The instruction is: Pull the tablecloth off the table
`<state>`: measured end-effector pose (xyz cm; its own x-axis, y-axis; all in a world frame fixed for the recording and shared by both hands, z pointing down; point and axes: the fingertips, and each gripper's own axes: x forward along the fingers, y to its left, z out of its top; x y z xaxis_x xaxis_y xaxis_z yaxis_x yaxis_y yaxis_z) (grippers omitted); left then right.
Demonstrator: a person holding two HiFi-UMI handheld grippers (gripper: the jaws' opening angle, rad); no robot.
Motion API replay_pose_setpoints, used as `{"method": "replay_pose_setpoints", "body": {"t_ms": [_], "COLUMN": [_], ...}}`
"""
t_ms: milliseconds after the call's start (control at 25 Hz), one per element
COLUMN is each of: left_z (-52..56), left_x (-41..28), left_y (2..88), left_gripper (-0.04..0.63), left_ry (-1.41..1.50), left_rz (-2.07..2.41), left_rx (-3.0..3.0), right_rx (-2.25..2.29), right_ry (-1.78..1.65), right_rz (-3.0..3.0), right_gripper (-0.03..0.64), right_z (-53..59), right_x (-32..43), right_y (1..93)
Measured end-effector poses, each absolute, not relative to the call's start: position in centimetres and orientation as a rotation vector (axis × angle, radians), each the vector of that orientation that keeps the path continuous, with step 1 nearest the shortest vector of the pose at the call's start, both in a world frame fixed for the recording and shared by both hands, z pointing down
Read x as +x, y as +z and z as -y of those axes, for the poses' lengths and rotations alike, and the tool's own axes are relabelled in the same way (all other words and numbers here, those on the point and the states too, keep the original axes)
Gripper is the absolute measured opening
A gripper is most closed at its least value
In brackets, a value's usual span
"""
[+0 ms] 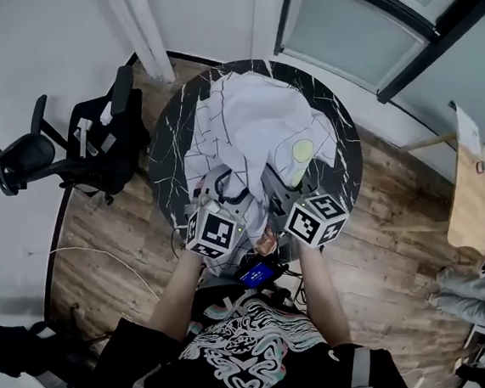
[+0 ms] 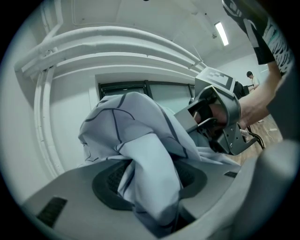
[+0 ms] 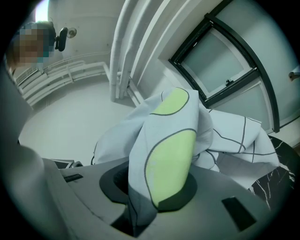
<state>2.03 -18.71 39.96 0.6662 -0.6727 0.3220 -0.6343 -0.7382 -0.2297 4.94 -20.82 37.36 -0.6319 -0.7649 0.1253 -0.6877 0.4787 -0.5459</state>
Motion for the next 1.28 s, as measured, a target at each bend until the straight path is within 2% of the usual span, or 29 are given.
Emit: {"method": "replay_pose_setpoints", "body": {"t_ms": [760,1280], "left_z": [19.1,20.3], "left_x": [1.8,2.3], "left_y": [33.4,32.7], "left_gripper": [0.235,0.235], "left_ry": [-0.431,-0.396], "left_rz": [-1.004,-1.002], "left_rx": [-2.69,-2.689], "right_rx": [-1.266,-1.339], "right_ry": [-0.652,-0.571], "right_rz": [-2.587,-2.608], "right_gripper": [0.097,0.094], "right_z": [20.7,21.7], "right_x": [4.5,5.0], "right_y": [30.5,29.6]}}
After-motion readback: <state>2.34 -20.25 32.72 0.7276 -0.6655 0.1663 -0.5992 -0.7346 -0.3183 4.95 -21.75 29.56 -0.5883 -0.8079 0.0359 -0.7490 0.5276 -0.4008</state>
